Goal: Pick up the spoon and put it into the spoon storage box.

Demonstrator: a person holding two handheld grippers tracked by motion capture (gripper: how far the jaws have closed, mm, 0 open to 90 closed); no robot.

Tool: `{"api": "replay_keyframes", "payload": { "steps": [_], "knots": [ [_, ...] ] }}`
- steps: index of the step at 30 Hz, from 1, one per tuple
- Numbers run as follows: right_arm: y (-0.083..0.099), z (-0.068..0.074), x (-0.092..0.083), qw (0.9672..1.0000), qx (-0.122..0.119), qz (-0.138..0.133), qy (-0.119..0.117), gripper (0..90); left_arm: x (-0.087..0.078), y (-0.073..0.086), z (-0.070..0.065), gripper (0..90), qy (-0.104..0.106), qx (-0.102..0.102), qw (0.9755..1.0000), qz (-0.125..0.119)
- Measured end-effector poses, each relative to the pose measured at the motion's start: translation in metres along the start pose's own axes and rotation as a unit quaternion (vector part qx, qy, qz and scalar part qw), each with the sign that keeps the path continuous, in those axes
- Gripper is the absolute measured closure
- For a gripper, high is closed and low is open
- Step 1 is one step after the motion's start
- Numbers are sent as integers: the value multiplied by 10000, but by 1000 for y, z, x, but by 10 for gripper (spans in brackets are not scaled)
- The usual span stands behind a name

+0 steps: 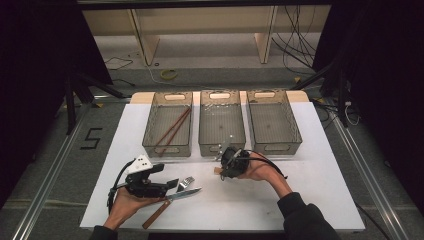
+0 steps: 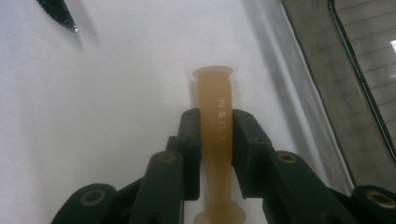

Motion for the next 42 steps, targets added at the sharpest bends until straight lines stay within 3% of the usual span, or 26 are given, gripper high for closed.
{"api": "replay_keyframes", "payload": {
  "steps": [4,15,22,27,35,42],
  "knots": [
    [1,0,-7,9999,118,-89,34,751,0,1,2,193,-16,-27,10000,-7],
    [4,-5,-42,9958,591,-703,-2,755,0,1,3,194,-18,-36,10000,17],
    [-2,-15,-70,9895,891,-1133,51,753,0,2,4,194,-15,-81,10000,7],
    [-9,-22,-86,9863,947,-1346,139,753,-1,1,5,193,-6,-74,10000,-52],
    [-19,-33,-104,9812,1087,-1563,318,752,-4,-1,5,191,26,-112,9997,-237],
    [-25,-48,-114,9763,1283,-1690,417,752,-5,-2,5,191,24,-129,9996,-252]
  ]
}}
Point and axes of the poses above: each handheld gripper's, and its own axes: x roughly forward along the jaws, y roughly out of its underside, z roughly to its left, the point moved 7 cm from there along x, roughly forward along the jaws, and after that the axes turned 15 degrees about z, right-handed, at the moved point
